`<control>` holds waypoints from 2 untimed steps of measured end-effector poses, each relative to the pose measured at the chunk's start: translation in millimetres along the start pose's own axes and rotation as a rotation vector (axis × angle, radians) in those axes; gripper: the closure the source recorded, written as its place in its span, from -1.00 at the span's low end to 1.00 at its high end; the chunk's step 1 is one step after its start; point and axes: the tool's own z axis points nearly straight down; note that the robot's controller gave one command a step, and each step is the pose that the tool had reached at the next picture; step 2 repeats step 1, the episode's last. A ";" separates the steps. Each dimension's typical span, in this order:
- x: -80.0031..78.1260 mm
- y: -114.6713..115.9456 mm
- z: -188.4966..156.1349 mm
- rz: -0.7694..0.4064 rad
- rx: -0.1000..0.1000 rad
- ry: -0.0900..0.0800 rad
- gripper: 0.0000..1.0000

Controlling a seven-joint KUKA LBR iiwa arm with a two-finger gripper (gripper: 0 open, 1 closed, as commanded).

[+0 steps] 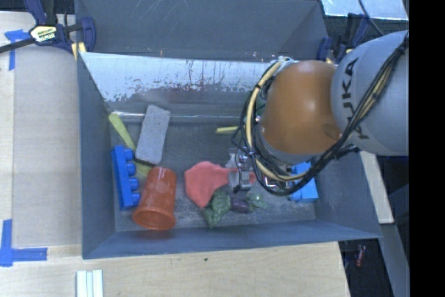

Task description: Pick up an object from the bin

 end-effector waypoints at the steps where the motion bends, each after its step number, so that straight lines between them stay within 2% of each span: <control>1: 4.4 22.9 -76.8 -0.043 0.001 0.006 1.00; 2: 4.4 22.9 -76.8 -0.043 0.001 0.006 1.00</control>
Offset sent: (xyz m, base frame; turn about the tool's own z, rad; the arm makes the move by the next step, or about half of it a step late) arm -0.0038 0.0020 0.1371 -0.0395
